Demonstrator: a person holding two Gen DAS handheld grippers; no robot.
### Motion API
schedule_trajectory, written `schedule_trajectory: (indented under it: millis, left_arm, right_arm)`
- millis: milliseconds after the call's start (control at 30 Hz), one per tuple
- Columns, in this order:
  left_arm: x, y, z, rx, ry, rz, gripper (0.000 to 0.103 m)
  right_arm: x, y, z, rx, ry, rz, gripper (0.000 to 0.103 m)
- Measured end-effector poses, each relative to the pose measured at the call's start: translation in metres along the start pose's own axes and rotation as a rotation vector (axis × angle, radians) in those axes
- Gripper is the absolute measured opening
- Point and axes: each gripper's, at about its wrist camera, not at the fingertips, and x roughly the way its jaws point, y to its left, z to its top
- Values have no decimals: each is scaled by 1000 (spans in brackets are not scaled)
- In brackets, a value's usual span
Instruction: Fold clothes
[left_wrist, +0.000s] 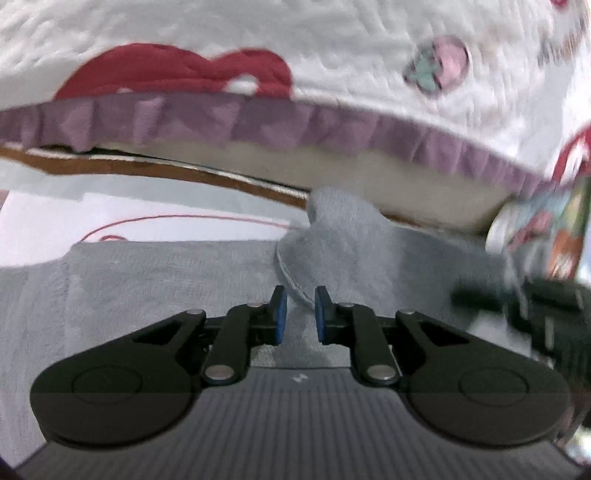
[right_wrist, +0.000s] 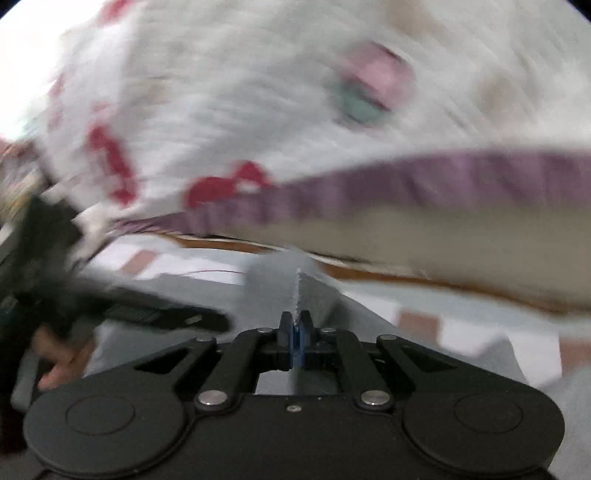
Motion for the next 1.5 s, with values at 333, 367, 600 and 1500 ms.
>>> schedule_trajectory:
  millis: [333, 367, 600, 1500]
  left_arm:
    - [-24, -6, -4, -27, -54, -65, 31]
    - [-26, -6, -5, -32, -64, -72, 33]
    - [-18, -27, -4, 39, -46, -119, 52]
    - [32, 46, -10, -465, 63, -451, 9]
  right_arm:
    - [19, 72, -53, -428, 172, 22, 5]
    - [19, 72, -56, -443, 181, 13, 5]
    - [23, 82, -61, -539, 211, -3, 5]
    - [17, -83, -2, 644, 111, 193, 43]
